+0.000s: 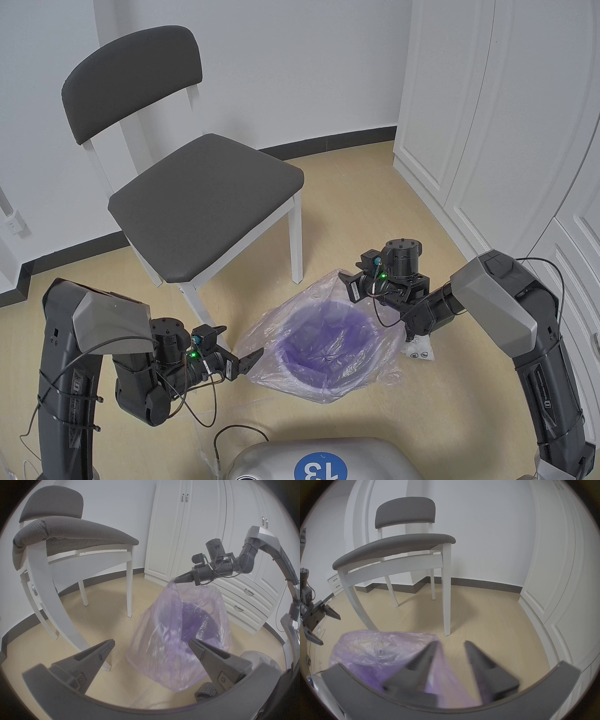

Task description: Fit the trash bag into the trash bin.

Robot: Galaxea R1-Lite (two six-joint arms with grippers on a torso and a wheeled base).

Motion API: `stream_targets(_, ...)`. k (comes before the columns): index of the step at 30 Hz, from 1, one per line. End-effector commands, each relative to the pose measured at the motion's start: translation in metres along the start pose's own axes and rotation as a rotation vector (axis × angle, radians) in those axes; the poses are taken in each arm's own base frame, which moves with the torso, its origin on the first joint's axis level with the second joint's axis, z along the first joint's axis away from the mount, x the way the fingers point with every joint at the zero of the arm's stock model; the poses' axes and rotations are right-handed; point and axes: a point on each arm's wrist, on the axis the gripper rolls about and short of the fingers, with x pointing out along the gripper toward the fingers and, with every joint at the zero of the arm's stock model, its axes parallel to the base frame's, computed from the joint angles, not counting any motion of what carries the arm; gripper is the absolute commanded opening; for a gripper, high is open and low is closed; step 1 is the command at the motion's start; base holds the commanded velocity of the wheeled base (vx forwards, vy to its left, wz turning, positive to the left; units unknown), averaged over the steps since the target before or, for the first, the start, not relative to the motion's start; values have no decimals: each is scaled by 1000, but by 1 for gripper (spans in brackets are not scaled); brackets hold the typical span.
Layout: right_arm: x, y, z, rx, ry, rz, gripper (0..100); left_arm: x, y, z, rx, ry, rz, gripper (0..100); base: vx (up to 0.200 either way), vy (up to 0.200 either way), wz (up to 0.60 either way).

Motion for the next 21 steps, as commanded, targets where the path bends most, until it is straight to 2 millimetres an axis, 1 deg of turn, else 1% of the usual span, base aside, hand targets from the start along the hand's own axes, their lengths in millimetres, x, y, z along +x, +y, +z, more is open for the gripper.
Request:
stream_targets(1, -11, -1, 12, 5, -3, 1, 100, 2, -7, 14, -10, -49, 21, 100, 0, 0, 0)
stream_targets(5, -27, -4, 27, 7, -4, -7, 100, 6, -14, 19, -6, -66, 36, 100, 0, 0, 0)
stream_targets(6, -35, -6, 33, 9, -2, -14, 100, 8, -16, 21, -4, -76, 34, 100, 0, 0, 0)
stream_targets(10, -49, -10, 38, 20, 8, -24, 100, 13, -22, 23, 3, -74, 23, 100, 0, 0, 0)
stream_targets(13, -61, -10, 33, 37, 54, -28, 100, 20, -23, 29, -1, -45, 26, 100, 0, 0, 0)
stream_targets(14, -61, -10, 33, 37, 54, -28, 100, 20, -23, 29, -1, -45, 26, 100, 0, 0, 0)
stream_targets(15, -64, -9, 23, 39, 107, -24, 100, 25, -22, 36, -5, -19, 29, 100, 0, 0, 0)
stream_targets(16, -65, -8, 19, 39, 129, -24, 100, 30, -23, 42, -6, -2, 26, 100, 0, 0, 0)
stream_targets(18, -66, -8, 15, 37, 152, -38, 100, 35, -24, 53, -5, 22, 31, 100, 0, 0, 0)
stream_targets(19, -66, -8, 14, 37, 155, -39, 100, 35, -25, 54, -5, 23, 30, 100, 0, 0, 0)
stream_targets(20, -65, -8, 11, 35, 172, -47, 100, 40, -25, 63, 3, 51, 44, 100, 0, 0, 0)
stream_targets(21, -65, -8, 9, 36, 183, -47, 100, 42, -25, 67, 2, 75, 54, 100, 0, 0, 0)
